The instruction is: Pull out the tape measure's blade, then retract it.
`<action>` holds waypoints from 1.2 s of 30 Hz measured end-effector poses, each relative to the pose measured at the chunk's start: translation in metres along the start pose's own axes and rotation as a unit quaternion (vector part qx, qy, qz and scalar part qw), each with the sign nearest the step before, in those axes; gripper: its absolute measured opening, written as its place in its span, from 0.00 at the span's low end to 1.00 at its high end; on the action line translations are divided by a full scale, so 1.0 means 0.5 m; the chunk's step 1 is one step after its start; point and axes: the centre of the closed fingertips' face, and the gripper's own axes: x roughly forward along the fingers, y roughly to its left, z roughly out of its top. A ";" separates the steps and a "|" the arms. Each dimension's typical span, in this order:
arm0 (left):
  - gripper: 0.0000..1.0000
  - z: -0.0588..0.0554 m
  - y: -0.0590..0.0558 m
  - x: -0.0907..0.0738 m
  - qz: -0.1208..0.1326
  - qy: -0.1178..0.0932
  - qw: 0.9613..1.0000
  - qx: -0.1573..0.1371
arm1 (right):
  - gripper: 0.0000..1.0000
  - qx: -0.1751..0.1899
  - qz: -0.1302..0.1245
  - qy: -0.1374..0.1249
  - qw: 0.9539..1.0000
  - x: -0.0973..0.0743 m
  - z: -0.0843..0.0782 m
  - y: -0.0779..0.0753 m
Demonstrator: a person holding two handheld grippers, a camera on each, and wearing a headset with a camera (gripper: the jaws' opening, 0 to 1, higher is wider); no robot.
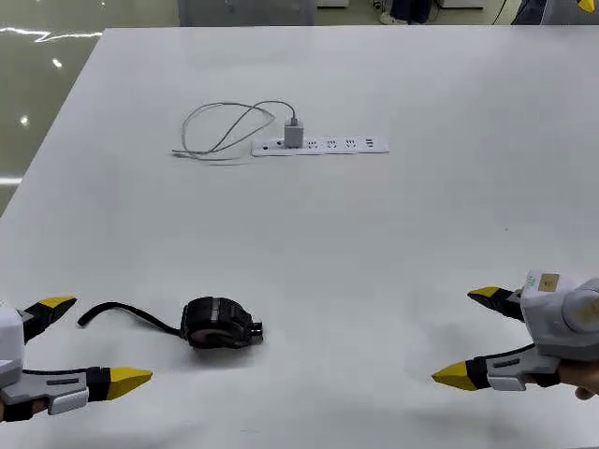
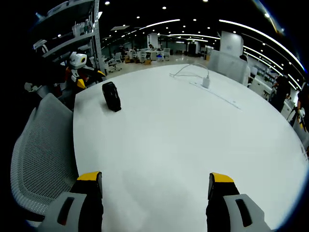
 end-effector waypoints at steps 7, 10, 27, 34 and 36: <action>0.99 -0.004 -0.008 -0.008 -0.001 -0.003 1.000 0.014 | 0.99 0.002 -0.011 -0.008 1.000 -0.019 0.003 -0.014; 0.99 -0.006 -0.009 -0.006 -0.001 0.000 1.000 0.011 | 0.99 0.001 -0.013 -0.008 1.000 -0.023 0.006 -0.018; 0.99 -0.011 -0.010 -0.010 -0.006 0.006 1.000 0.017 | 0.99 -0.015 -0.002 -0.001 1.000 -0.020 0.008 -0.016; 0.99 -0.012 -0.010 -0.012 -0.006 0.007 1.000 0.016 | 0.99 -0.017 -0.003 -0.002 1.000 -0.019 0.008 -0.020; 0.99 -0.011 -0.011 -0.012 -0.007 0.005 1.000 0.015 | 0.99 -0.018 -0.004 -0.004 1.000 -0.020 0.010 -0.021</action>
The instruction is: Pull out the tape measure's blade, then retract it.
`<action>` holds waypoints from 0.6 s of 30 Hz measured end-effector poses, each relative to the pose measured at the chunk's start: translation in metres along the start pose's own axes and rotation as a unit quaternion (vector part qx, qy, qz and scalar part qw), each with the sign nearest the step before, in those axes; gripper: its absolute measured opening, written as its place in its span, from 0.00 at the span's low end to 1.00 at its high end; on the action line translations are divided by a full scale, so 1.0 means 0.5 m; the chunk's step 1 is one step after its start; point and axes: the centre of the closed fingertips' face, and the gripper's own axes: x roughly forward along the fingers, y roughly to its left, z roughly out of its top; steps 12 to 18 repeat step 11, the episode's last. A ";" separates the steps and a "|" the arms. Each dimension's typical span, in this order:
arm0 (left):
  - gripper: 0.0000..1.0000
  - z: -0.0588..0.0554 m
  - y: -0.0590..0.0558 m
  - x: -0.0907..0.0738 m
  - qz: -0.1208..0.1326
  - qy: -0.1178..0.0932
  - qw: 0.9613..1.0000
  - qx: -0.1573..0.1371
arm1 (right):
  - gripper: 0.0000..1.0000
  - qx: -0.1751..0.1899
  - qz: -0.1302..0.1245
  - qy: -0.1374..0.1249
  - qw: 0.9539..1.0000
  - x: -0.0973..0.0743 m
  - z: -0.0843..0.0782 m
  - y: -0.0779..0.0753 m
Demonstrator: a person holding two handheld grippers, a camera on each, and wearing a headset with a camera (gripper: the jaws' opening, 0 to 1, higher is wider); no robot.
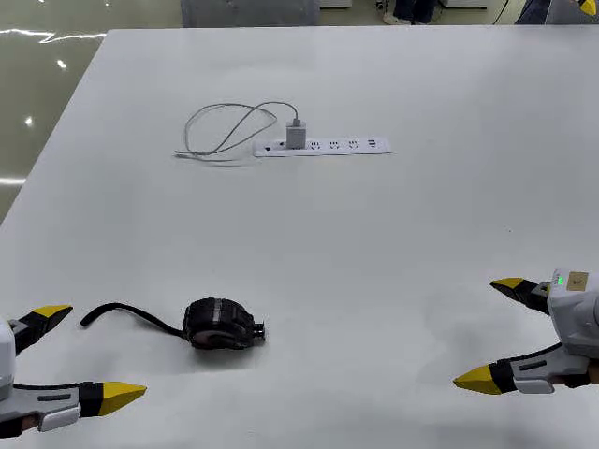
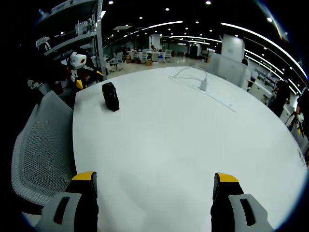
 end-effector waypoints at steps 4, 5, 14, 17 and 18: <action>0.99 -0.001 0.001 0.000 0.000 0.001 1.000 0.002 | 0.99 -0.001 -0.002 -0.002 1.000 -0.001 0.002 -0.002; 0.99 -0.001 0.001 0.000 0.000 0.002 1.000 0.002 | 0.99 -0.001 -0.003 -0.003 1.000 -0.002 0.003 -0.003; 0.99 0.004 0.001 -0.007 0.002 -0.009 1.000 0.000 | 0.99 -0.004 -0.003 -0.002 1.000 -0.004 0.003 -0.004; 0.99 0.004 0.001 -0.007 0.002 -0.009 1.000 0.000 | 0.99 -0.004 -0.003 -0.002 1.000 -0.004 0.003 -0.004; 0.99 0.004 0.001 -0.007 0.002 -0.009 1.000 0.000 | 0.99 -0.004 -0.003 -0.002 1.000 -0.004 0.003 -0.004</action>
